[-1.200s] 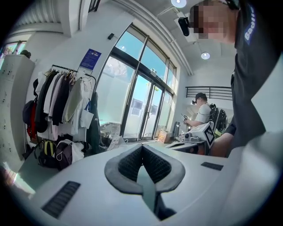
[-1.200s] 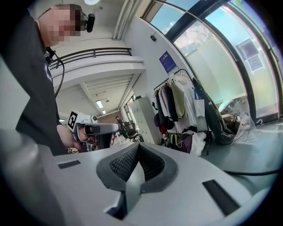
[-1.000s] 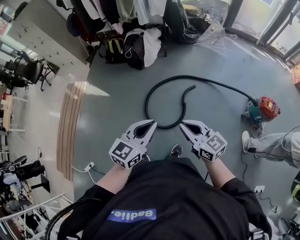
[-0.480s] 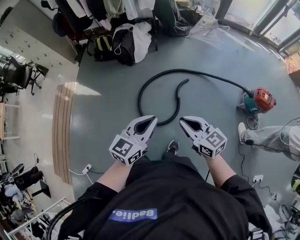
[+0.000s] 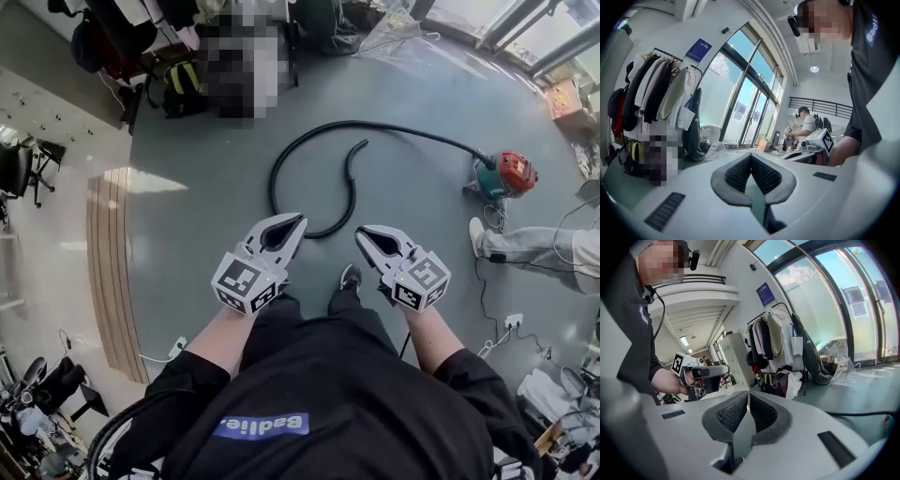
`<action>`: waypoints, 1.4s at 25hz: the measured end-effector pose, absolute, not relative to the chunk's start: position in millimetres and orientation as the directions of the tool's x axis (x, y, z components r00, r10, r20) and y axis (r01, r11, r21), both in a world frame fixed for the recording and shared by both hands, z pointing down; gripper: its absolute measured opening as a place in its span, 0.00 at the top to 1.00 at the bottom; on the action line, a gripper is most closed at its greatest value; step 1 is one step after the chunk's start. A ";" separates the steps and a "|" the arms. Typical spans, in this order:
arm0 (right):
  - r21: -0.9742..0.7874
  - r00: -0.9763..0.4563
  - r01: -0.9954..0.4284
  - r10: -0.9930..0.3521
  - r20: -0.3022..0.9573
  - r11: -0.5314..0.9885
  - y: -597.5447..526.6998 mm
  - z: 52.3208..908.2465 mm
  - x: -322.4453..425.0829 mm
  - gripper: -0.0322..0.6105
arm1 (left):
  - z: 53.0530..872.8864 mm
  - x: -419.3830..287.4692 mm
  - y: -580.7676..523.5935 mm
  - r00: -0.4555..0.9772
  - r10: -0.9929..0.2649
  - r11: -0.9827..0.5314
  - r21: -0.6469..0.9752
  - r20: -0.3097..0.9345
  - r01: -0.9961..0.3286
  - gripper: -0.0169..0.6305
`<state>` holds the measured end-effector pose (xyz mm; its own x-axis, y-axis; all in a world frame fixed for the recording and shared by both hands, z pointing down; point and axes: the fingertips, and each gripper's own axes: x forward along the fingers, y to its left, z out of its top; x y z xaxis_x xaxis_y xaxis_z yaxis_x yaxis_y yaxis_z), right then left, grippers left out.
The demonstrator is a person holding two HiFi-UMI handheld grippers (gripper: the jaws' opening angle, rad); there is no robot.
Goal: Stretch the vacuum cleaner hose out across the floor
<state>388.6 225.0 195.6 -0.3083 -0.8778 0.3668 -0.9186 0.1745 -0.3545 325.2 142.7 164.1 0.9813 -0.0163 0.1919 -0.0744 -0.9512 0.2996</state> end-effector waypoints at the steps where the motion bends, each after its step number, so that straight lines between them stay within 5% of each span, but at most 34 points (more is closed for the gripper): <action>1: -0.357 -0.297 -0.920 -0.882 0.367 0.161 218.9 198.4 384.0 0.94 | 168.6 319.2 134.8 0.980 -0.013 -0.952 0.296 0.197 -0.072 0.96; 18: -0.401 -0.350 -0.898 -0.847 0.400 0.181 168.7 325.6 472.2 0.94 | 290.8 376.9 103.1 0.938 -0.077 -0.961 0.224 0.339 -0.160 0.96; 35: -0.293 -0.242 -0.949 -0.872 0.426 0.120 122.7 678.1 563.4 0.94 | 658.0 438.5 86.8 0.917 0.051 -0.985 0.170 0.395 -0.018 0.96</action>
